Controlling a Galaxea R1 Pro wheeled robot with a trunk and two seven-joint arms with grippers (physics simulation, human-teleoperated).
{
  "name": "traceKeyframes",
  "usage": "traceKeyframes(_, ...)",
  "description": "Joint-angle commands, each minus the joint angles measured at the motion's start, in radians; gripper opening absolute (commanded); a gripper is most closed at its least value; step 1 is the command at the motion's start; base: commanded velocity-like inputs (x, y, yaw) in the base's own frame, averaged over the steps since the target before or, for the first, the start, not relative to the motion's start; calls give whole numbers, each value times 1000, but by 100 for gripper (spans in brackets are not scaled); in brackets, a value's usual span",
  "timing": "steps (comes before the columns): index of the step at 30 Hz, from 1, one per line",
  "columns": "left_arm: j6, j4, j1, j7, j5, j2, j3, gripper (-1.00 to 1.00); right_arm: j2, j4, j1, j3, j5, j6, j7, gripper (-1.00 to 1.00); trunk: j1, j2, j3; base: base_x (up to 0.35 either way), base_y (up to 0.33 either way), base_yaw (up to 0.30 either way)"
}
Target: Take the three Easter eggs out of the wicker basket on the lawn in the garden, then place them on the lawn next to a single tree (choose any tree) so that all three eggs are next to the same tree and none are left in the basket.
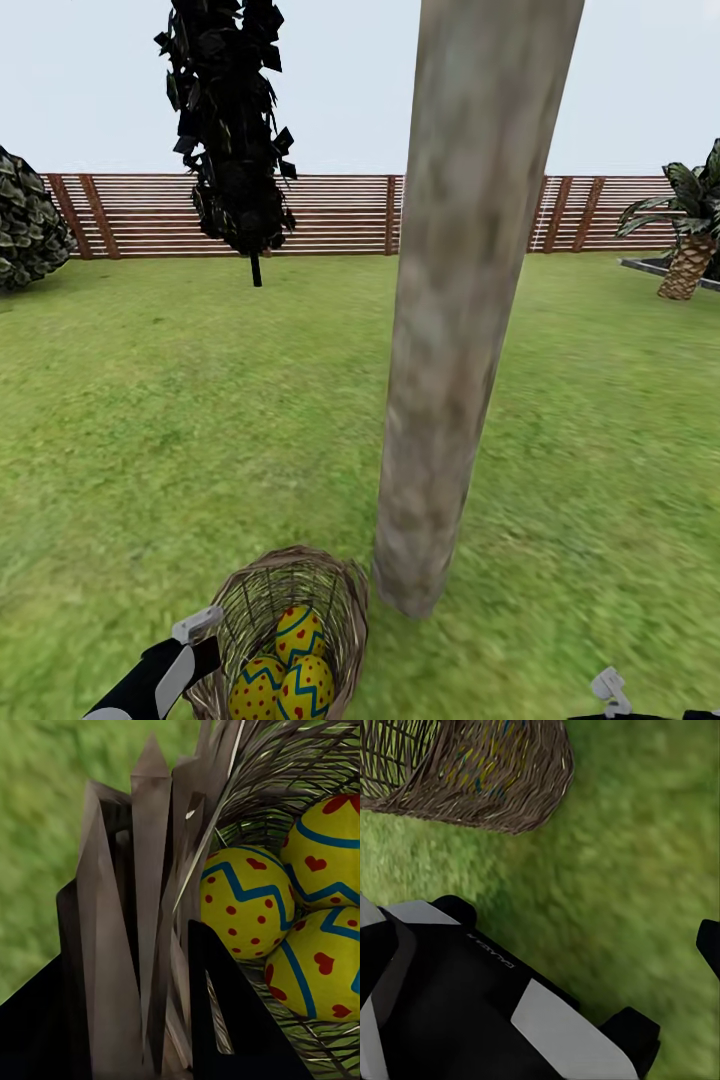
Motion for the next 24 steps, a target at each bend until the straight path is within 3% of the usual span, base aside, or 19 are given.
traceKeyframes(1, 4, -2, 0, 5, 13, 0, 0, -100, 1, -1, -1, -9, 7, 11, 6, 100, 4, -8, -4, 0, 0, 0)
traceKeyframes(14, 4, -2, 0, 5, 13, 0, 0, -100, 0, -1, -1, -9, 7, 11, 6, 100, 54, -99, -45, 0, 0, 0)
traceKeyframes(24, 4, -2, 0, 7, 13, 3, 0, -100, 0, -1, -1, -9, 7, 10, 6, 100, 54, -99, -45, 0, 0, 0)
